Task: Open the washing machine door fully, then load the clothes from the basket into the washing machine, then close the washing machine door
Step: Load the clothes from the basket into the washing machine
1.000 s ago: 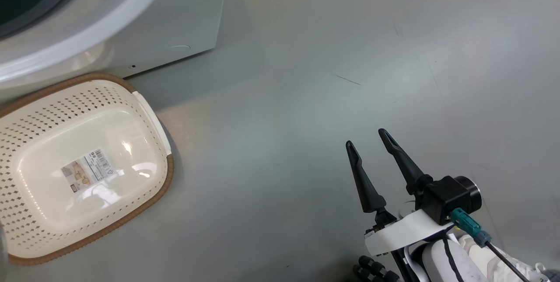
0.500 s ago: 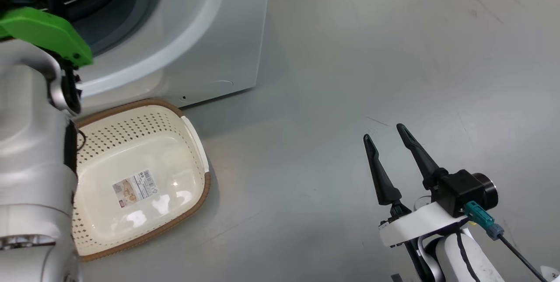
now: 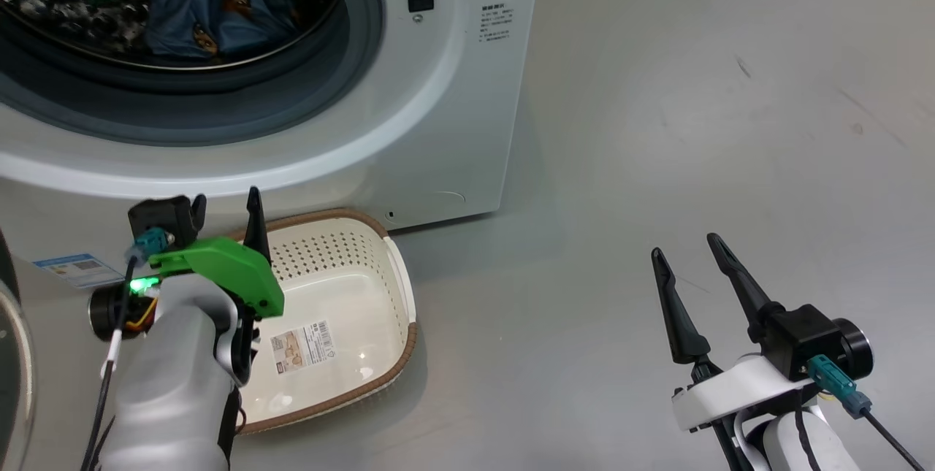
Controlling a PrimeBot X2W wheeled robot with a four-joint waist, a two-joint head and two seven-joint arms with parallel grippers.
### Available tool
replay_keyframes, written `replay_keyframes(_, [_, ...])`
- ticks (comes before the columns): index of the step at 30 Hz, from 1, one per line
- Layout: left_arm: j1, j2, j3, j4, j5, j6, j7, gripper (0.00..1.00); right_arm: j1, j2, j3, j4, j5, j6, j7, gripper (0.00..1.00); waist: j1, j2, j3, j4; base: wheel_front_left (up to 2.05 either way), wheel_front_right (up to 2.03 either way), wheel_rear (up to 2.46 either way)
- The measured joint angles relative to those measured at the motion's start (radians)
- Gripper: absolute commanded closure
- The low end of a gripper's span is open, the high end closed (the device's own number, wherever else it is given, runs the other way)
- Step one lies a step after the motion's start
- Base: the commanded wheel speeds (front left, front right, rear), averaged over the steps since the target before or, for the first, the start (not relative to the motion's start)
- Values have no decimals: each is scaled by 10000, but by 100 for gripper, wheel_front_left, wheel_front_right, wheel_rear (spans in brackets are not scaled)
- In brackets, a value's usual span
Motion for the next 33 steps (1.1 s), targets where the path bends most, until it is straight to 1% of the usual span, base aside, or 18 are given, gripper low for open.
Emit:
replay_keyframes(4, [597,8,-92,-368,-40,-17,2,0,215,-50,-40,21,-56,27,0,0,0,0,-360,249,0,0,0])
replay_keyframes(13, [2015,35,-437,-2201,-176,-176,-25,0,779,-186,-161,17,-104,81,0,0,0,0,-1142,1076,0,0,0])
replay_keyframes(15, [2383,40,-533,-2577,-176,-180,-27,0,782,-190,-165,12,-148,148,0,0,-1,0,-1261,1256,0,0,0])
replay_keyframes(21, [3529,63,-579,-3655,-343,-180,-25,0,962,-215,-190,-8,-199,159,0,0,0,0,-1631,1710,0,0,0])
replay_keyframes(24, [4069,73,-566,-4215,-437,-174,-27,0,984,-226,-188,-8,-215,167,0,0,0,0,-1833,1886,0,0,0])
replay_keyframes(26, [4434,82,-508,-4554,-472,-134,-27,0,1025,-230,-176,-8,-222,240,0,0,0,0,-1976,1976,0,0,0])
replay_keyframes(33, [5630,138,-343,-5724,-512,-82,-27,0,1304,-232,-23,-82,-240,245,0,0,-1,0,-2324,2153,0,0,0])
